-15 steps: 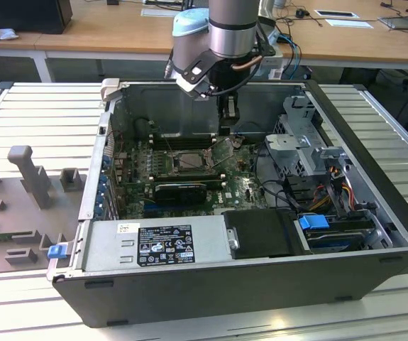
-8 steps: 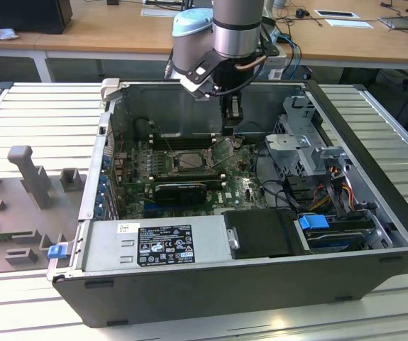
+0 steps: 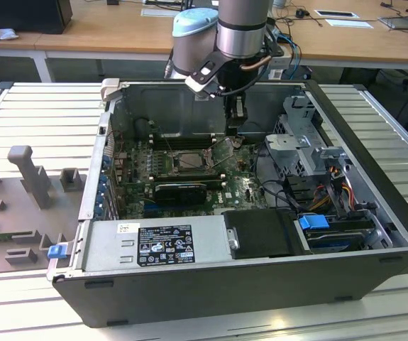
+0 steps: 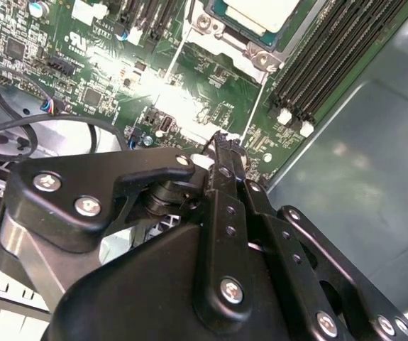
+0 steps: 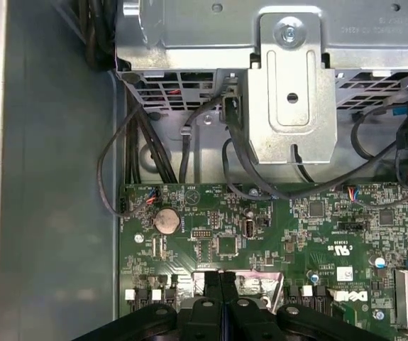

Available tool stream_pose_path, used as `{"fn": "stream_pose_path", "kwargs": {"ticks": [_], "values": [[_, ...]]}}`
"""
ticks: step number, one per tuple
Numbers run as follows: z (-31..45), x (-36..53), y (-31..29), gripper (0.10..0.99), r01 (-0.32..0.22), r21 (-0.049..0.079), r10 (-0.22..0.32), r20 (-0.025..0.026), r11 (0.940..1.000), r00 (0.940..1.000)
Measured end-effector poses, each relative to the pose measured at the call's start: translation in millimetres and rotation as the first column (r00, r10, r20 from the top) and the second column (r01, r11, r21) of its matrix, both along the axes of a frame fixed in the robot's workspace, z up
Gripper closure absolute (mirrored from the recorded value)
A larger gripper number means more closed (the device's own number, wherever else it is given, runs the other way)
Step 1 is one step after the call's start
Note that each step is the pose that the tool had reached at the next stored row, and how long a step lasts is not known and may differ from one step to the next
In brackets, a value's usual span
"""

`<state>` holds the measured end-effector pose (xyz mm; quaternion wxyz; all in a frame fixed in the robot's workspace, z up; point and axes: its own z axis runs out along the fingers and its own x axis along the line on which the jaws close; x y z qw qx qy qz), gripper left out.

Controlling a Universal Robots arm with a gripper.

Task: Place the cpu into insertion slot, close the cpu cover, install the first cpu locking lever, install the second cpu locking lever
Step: 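Close the cpu cover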

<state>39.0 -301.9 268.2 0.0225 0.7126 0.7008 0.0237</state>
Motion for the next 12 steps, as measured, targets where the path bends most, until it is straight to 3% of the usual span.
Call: {"fn": "stream_pose_path", "kwargs": {"ticks": [3, 9, 12], "values": [[-2.6, 0.7, -0.7, 0.98, 0.0, -0.001, 0.0, 0.0002, 1.0, 1.0], [-7.4, 1.6, -11.4, 0.98, 0.0, -0.001, 0.0, 0.0005, 1.0, 1.0], [-7.6, 4.2, -11.8, 0.98, 0.0, -0.002, 0.0, 0.0005, 1.0, 1.0]]}}
